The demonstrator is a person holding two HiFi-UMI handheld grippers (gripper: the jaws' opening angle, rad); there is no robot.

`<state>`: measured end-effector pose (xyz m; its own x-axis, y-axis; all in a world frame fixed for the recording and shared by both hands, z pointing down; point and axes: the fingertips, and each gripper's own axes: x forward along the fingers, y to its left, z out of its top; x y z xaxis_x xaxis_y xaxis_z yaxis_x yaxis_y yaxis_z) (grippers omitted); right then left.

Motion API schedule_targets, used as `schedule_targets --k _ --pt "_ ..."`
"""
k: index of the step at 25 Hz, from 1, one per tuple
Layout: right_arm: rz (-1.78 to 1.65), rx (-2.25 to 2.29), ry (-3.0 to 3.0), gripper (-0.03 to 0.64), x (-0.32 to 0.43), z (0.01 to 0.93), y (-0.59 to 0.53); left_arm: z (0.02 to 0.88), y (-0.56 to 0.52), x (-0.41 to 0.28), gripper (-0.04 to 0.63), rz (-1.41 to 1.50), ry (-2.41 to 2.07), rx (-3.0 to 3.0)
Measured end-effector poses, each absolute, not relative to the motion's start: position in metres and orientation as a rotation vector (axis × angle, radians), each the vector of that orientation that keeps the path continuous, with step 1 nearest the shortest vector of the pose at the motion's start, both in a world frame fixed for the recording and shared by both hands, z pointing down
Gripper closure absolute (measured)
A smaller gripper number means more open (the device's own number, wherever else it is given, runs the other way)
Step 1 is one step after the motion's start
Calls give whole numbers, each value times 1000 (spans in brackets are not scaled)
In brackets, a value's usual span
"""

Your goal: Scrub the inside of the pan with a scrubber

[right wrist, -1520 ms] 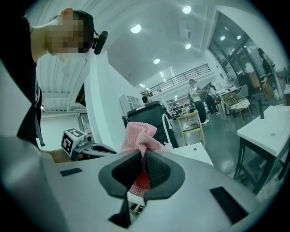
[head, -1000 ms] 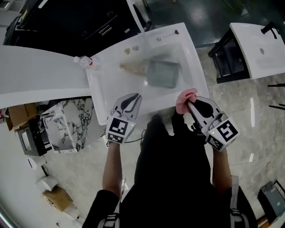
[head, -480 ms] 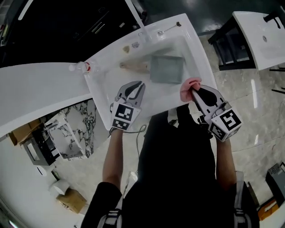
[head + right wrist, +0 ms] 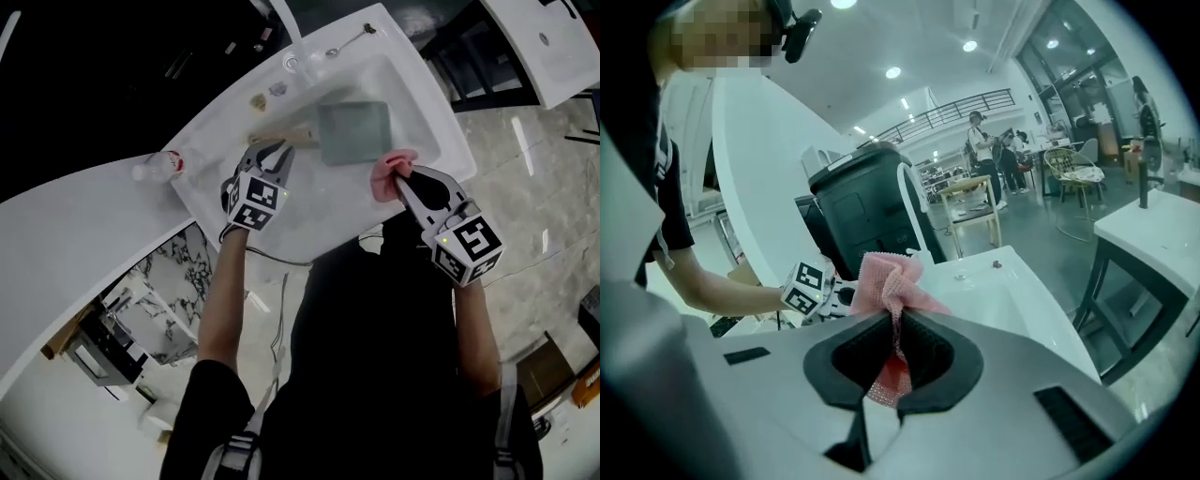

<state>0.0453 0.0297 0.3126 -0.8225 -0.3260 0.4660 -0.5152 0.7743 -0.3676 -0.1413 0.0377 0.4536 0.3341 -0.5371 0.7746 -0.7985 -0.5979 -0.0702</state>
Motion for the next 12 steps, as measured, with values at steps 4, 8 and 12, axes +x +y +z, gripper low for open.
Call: schedule_targets --k 4,8,12 --pt "726 700 -2535 578 40 333 33 487 34 -157 522 1194 -1101 2292" --pt "763 737 -2487 578 36 354 35 517 30 -167 492 1271 -1021 2303" --pt "799 754 -2438 578 32 376 36 542 31 -169 419 1367 -937 2324"
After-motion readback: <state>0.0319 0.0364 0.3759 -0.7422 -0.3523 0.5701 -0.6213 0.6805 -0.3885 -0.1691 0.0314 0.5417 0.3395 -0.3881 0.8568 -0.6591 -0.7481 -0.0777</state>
